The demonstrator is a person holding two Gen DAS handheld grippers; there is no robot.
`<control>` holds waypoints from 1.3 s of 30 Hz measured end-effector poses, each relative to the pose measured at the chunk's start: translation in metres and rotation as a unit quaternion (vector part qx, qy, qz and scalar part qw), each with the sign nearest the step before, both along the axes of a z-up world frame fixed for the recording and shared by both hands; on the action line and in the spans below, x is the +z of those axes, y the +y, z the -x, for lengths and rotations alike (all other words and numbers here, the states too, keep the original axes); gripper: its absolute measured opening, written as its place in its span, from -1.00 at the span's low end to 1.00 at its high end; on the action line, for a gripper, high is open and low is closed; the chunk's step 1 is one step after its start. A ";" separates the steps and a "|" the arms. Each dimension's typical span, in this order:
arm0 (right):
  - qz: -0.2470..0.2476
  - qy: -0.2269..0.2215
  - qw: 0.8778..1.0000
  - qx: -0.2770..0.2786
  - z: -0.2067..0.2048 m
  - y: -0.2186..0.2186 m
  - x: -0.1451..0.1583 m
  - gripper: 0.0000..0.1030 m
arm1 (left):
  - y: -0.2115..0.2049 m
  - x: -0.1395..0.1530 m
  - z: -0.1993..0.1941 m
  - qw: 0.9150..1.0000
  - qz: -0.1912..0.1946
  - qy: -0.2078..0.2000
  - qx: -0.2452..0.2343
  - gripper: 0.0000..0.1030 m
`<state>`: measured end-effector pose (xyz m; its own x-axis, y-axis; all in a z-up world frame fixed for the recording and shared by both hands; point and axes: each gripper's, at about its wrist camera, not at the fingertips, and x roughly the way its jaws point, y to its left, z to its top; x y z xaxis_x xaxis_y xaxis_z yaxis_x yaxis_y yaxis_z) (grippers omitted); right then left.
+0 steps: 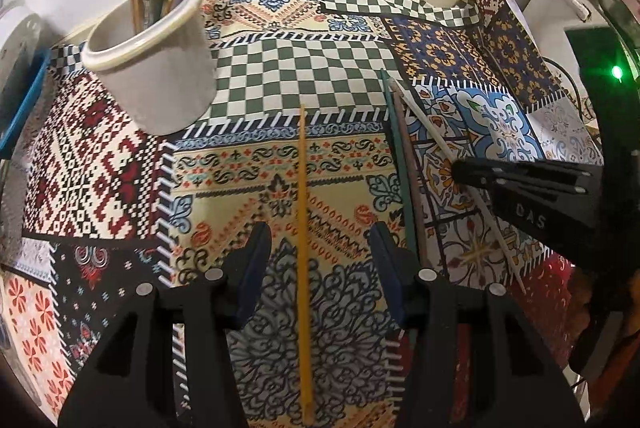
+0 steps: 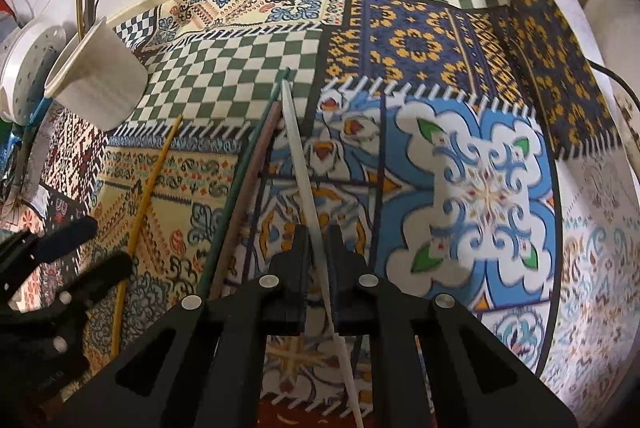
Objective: Organize utensils
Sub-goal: 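Grasp a pinkish-brown stick with the left tool while the right tool grasps a white stick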
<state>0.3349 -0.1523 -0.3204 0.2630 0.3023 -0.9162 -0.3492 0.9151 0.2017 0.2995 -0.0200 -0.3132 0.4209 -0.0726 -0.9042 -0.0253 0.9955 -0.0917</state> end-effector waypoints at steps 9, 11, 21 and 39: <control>-0.015 -0.005 1.000 0.003 -0.019 0.009 -0.003 -0.86 | -0.016 -0.004 -0.018 1.000 0.014 0.011 -0.023 -0.14; -0.017 -0.007 1.000 -0.010 -0.019 0.000 0.000 -0.88 | -0.022 -0.005 -0.022 0.999 0.018 0.012 -0.031 -0.23; -0.049 -0.014 0.997 -0.058 -0.001 -0.058 0.021 -0.88 | -0.055 -0.015 -0.044 0.995 0.063 0.033 -0.069 -0.85; -0.073 -0.018 0.994 -0.086 -0.002 -0.080 0.026 -0.88 | -0.066 -0.027 -0.084 0.995 0.026 0.047 -0.088 -0.87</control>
